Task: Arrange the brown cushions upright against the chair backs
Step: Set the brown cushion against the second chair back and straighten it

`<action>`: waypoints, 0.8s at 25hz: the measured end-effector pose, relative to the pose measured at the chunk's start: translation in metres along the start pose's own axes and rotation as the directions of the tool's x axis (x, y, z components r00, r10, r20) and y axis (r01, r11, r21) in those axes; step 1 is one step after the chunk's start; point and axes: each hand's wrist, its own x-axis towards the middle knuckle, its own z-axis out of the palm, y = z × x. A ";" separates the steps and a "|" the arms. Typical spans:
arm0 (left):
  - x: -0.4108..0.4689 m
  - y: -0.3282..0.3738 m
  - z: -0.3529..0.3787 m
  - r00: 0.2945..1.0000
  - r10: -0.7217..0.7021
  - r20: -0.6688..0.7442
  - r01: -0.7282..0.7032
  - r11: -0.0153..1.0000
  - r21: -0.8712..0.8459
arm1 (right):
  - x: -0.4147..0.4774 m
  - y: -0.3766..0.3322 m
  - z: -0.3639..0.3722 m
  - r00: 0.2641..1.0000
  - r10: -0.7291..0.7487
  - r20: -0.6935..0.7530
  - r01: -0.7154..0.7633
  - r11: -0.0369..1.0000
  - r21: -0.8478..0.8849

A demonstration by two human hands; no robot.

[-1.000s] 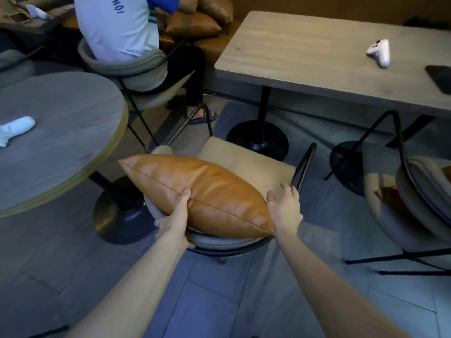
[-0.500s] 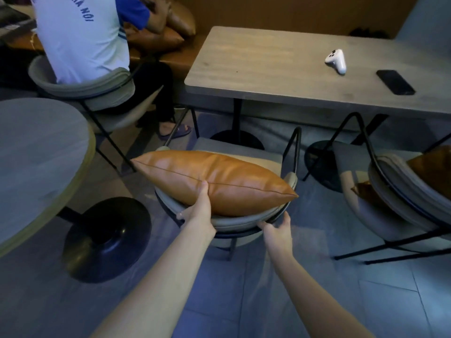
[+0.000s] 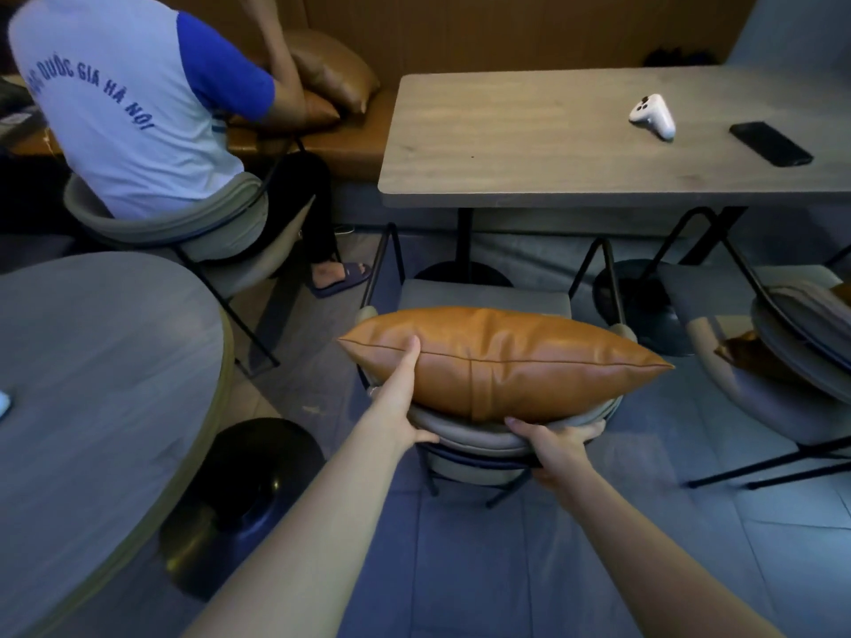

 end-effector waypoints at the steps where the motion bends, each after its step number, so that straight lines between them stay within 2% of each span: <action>1: 0.003 0.001 0.004 1.000 -0.003 0.008 0.003 1.000 -0.003 | 0.001 -0.003 -0.001 1.000 -0.009 0.011 0.009 1.000 -0.022; 5: 0.011 0.008 0.024 0.998 -0.025 0.052 0.025 1.000 0.002 | 0.023 -0.021 -0.014 0.997 -0.082 0.016 0.083 0.995 -0.058; 11: 0.027 0.016 0.049 0.993 -0.092 0.077 0.092 0.996 0.011 | 0.040 -0.046 -0.028 0.995 -0.095 0.042 0.096 0.995 -0.028; 13: 0.029 0.018 0.052 0.989 -0.113 0.095 0.111 0.993 0.030 | 0.046 -0.049 -0.030 0.992 -0.123 -0.004 0.122 0.988 -0.098; 15: 0.027 0.022 0.050 0.983 -0.140 0.120 0.133 0.989 0.060 | 0.037 -0.052 -0.026 0.976 -0.185 -0.117 0.141 0.939 -0.313; 16: 0.026 0.024 0.046 0.979 -0.151 0.138 0.142 0.987 0.071 | 0.029 -0.051 -0.021 0.944 -0.281 -0.173 0.165 0.856 -0.490; 17: 0.029 0.026 0.041 0.975 -0.160 0.157 0.149 0.986 0.081 | 0.021 -0.046 -0.015 0.873 -0.448 -0.193 0.217 0.711 -0.668; 18: 0.031 0.027 0.036 0.972 -0.163 0.168 0.150 0.985 0.090 | 0.015 -0.037 -0.012 0.745 -0.648 -0.159 0.286 0.526 -0.801; 19: 0.033 0.028 0.031 0.974 -0.155 0.167 0.138 0.984 0.111 | 0.007 -0.029 -0.009 0.599 -0.799 -0.052 0.363 0.328 -0.872; 20: 0.035 0.030 0.028 0.980 -0.136 0.148 0.117 0.985 0.129 | 0.003 -0.019 -0.006 0.486 -0.870 0.079 0.436 0.162 -0.885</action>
